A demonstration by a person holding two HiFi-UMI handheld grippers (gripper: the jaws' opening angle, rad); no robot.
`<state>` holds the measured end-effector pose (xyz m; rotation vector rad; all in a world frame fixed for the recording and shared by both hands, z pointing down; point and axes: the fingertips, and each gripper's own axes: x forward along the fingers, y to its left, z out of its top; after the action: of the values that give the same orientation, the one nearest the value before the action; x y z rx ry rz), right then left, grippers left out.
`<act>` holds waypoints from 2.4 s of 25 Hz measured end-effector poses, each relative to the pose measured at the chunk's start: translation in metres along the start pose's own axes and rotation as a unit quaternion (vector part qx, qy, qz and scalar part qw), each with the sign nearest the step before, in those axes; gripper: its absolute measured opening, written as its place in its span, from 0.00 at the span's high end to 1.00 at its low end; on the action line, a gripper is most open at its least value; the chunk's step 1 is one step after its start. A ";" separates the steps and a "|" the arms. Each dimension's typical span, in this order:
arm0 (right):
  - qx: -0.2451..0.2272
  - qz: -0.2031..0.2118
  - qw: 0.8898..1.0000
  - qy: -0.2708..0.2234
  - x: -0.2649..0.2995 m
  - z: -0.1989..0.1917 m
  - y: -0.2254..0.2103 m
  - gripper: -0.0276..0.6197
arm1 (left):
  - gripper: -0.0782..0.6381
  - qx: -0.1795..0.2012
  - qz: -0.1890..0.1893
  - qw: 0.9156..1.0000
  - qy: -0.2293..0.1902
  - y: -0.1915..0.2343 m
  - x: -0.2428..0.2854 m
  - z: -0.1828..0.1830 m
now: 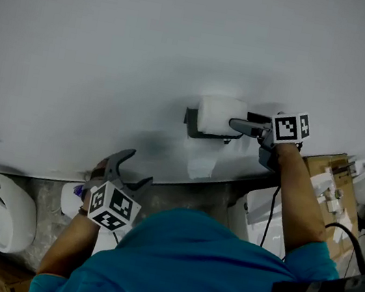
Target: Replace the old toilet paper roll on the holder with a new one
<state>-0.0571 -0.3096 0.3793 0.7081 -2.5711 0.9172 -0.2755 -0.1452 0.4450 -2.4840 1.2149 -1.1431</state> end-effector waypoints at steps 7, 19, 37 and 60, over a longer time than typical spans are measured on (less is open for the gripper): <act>0.004 0.004 0.999 -0.054 -0.017 0.001 0.013 0.28 | 0.43 0.001 -0.009 1.000 -0.012 -0.009 -0.003 0.003; -0.062 0.092 0.967 -0.231 -0.133 0.015 0.061 0.29 | 0.43 -0.223 -0.017 0.959 -0.174 -0.012 -0.025 0.065; -0.170 0.015 0.960 -0.224 -0.179 -0.116 0.042 0.95 | 0.88 -0.390 -0.008 0.855 -0.343 -0.083 -0.056 0.122; -0.193 -0.081 0.957 -0.200 -0.151 -0.120 0.065 0.95 | 0.88 -0.376 -0.010 0.866 -0.329 -0.070 -0.075 0.084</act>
<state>0.0475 -0.1351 0.3682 1.0486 -2.8531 0.2154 -0.2034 -0.0597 0.3735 -2.9742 1.5662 0.3176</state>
